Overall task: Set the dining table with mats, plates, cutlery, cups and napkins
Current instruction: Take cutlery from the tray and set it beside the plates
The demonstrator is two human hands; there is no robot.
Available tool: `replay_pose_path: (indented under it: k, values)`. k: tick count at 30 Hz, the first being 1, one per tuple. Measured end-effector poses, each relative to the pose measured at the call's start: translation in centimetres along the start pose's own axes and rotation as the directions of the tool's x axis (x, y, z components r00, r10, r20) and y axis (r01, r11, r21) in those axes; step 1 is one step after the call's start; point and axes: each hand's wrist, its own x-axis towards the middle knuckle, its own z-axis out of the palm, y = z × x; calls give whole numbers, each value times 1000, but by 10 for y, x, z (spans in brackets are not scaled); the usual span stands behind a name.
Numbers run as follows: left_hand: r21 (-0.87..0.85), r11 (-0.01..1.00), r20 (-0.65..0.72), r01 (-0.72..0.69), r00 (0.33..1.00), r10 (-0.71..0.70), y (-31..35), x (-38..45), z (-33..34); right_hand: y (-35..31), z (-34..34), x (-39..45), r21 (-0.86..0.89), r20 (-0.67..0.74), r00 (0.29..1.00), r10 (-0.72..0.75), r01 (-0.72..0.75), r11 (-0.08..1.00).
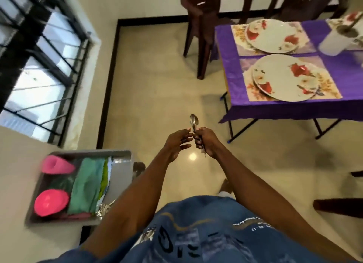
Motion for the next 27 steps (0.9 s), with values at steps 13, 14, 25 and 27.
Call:
replay_pose_path:
  k: [13, 14, 25, 27]
  values:
    - [239, 970, 147, -48, 989, 12, 24, 112, 306, -99, -261, 10, -88, -366, 910, -193, 172, 981]
    - [249, 967, 113, -48, 993, 20, 25, 118, 328, -108, -277, 11, -100, -378, 905, -196, 170, 980]
    - [112, 993, -75, -31, 996, 39, 55, 194, 458, -176, -396, 47, -165, -504, 840, -201, 135, 977]
    - [11, 1000, -76, -7, 997, 8, 61, 216, 476, -185, -426, 64, -140, -563, 802, -201, 147, 979]
